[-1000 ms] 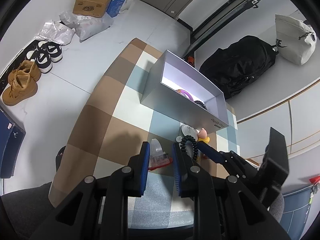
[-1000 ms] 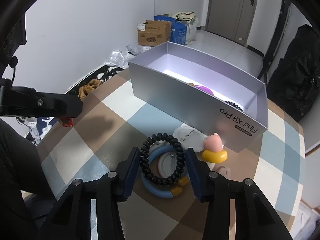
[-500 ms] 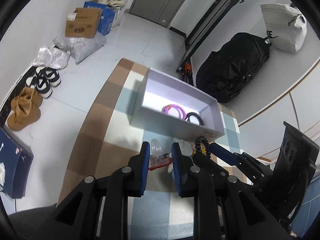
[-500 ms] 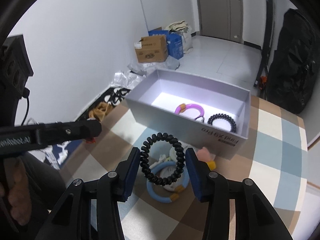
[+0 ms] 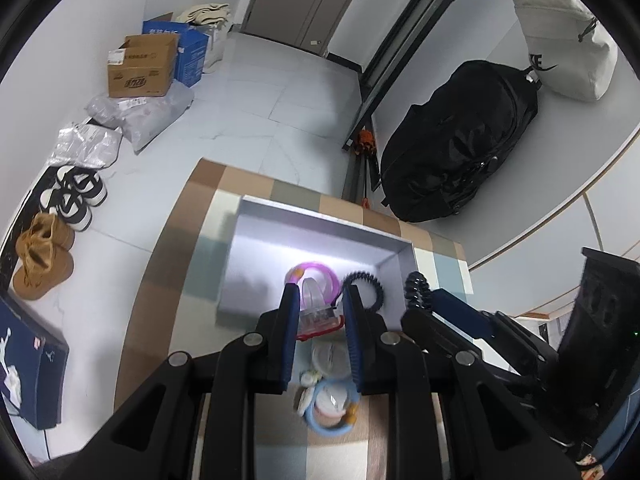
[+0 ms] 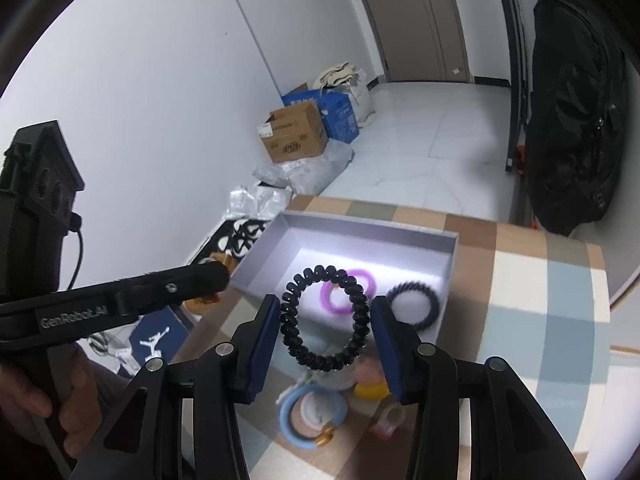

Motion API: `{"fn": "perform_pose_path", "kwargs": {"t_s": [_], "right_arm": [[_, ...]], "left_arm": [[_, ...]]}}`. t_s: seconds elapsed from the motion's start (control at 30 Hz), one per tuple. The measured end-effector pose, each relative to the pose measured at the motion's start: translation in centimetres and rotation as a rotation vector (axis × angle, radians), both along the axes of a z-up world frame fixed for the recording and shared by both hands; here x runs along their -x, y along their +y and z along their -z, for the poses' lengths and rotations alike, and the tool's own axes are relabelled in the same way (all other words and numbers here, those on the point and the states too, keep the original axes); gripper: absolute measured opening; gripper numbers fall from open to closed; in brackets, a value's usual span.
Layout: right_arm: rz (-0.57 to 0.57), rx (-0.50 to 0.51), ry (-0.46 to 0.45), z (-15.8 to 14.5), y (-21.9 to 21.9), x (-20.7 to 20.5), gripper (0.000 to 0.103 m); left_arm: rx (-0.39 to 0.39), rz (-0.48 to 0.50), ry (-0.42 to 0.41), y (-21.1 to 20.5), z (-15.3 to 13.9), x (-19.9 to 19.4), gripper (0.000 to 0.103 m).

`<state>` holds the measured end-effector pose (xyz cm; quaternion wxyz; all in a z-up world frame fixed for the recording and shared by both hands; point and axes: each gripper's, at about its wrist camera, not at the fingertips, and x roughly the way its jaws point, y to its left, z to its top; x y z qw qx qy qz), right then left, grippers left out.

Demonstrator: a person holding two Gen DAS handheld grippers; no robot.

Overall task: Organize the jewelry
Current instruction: 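Carry pacifier and bead bracelet into the silver box and open both grippers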

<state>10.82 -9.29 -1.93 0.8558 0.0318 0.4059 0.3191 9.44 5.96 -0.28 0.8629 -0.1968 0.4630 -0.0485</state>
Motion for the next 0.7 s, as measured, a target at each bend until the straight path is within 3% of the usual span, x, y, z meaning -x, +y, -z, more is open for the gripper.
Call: {"fn": "perform_pose_path", "kwargs": {"t_s": [0.27, 0.7], "right_arm": [[0.015, -0.049, 0.010, -0.5, -0.7, -2.5, 0.045], [0.036, -0.065, 0.088, 1.3, -1.1, -4.8, 0.045]], "left_arm": [[0.004, 0.026, 0.015, -0.1, 0.8, -2.6, 0.017], [0.032, 0.040, 0.055, -0.3, 2.5, -4.5, 0.017]]}}
